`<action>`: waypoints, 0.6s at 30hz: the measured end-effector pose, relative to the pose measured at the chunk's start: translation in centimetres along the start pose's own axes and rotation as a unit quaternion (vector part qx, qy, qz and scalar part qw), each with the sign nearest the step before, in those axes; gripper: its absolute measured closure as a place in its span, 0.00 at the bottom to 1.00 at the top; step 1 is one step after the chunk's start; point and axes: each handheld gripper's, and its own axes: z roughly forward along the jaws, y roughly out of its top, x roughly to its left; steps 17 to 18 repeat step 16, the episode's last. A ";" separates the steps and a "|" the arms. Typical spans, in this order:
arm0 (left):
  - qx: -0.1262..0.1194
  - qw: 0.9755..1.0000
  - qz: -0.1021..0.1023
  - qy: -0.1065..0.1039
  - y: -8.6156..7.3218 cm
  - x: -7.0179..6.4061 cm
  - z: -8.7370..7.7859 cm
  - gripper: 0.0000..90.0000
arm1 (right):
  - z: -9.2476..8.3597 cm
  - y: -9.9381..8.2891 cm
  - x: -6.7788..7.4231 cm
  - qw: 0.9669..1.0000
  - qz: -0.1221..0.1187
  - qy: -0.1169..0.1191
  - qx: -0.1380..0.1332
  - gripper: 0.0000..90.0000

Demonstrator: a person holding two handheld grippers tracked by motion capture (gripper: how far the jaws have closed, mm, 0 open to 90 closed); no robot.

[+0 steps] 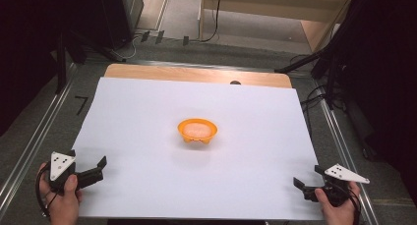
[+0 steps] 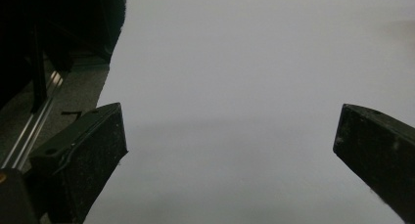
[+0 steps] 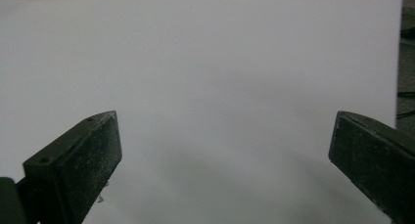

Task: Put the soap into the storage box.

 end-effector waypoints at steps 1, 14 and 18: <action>0.000 1.000 0.000 0.000 0.0 0.0 0.0 0.00 | 0.0 0.0 0.0 1.000 0.000 0.000 0.000 0.00; 0.000 1.000 -0.002 -0.001 0.0 0.1 0.0 0.00 | -1.4 -1.2 -1.0 0.998 0.044 -0.008 -0.036 0.00; 0.002 1.000 -0.001 -0.001 0.0 0.0 0.1 0.00 | -1.4 -1.2 -1.1 0.998 0.044 -0.009 -0.036 0.00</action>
